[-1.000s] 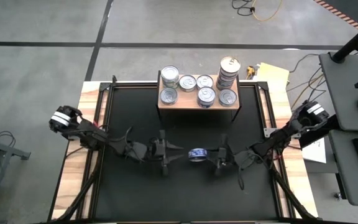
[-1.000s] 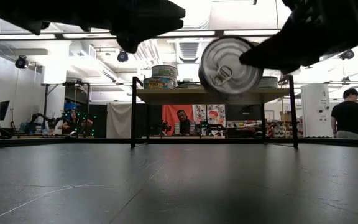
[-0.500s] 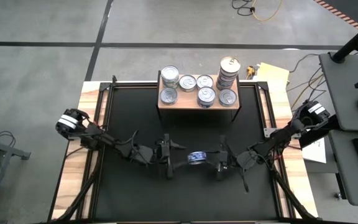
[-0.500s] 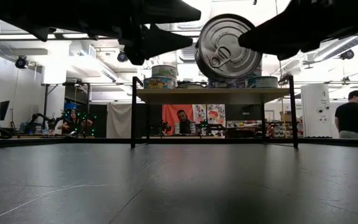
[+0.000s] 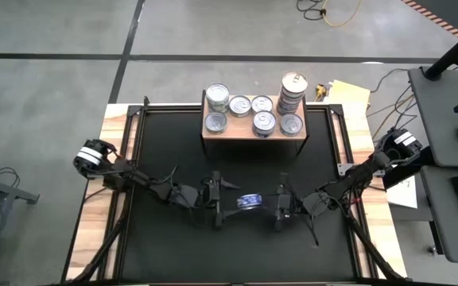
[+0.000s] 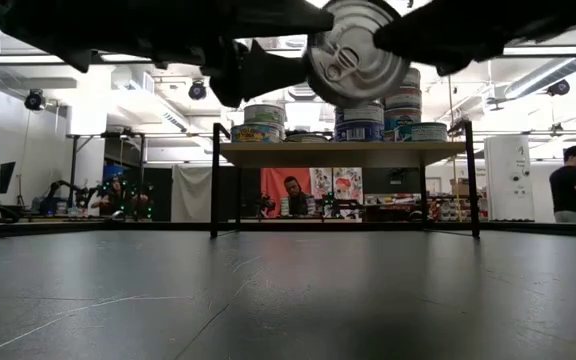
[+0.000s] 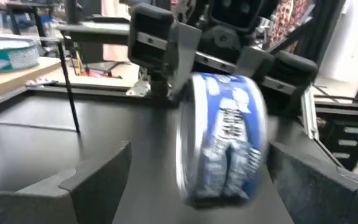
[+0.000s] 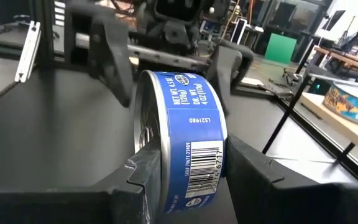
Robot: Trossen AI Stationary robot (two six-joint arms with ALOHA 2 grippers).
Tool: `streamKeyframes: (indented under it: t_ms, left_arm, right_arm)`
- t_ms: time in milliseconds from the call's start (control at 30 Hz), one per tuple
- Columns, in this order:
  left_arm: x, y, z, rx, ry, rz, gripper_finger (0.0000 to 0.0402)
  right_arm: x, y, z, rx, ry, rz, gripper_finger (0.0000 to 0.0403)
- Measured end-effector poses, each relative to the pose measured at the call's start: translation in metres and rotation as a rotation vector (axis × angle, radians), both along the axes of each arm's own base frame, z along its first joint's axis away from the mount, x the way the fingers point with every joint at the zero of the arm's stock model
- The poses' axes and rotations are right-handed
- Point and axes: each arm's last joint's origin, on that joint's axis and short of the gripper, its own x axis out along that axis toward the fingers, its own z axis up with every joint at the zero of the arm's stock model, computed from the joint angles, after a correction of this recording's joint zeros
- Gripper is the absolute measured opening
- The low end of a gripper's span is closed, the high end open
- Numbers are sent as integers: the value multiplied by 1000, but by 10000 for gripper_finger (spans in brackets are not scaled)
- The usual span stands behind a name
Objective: Stack canned seafood by type on shelf
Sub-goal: Stack the blue tuna can on top of the blue tuna can on the shelf
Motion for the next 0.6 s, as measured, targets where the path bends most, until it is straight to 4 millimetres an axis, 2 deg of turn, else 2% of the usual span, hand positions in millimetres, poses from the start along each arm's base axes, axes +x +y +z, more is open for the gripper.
streamKeyframes:
  t_ms: [167, 300, 433, 600]
  left_arm:
    - [10, -3, -1, 53, -3, -3, 348]
    - [16, -5, 0, 72, -9, -5, 321]
    - [16, -5, 0, 75, -9, -6, 259]
    - [16, -4, 1, 60, -9, 9, 135]
  right_arm:
    - [4, 2, 7, -9, -17, 6, 131]
    - [4, 3, 7, 8, -15, 22, 139]
    - [4, 3, 7, 20, -15, 27, 150]
    - [5, 3, 8, 63, -27, 8, 163]
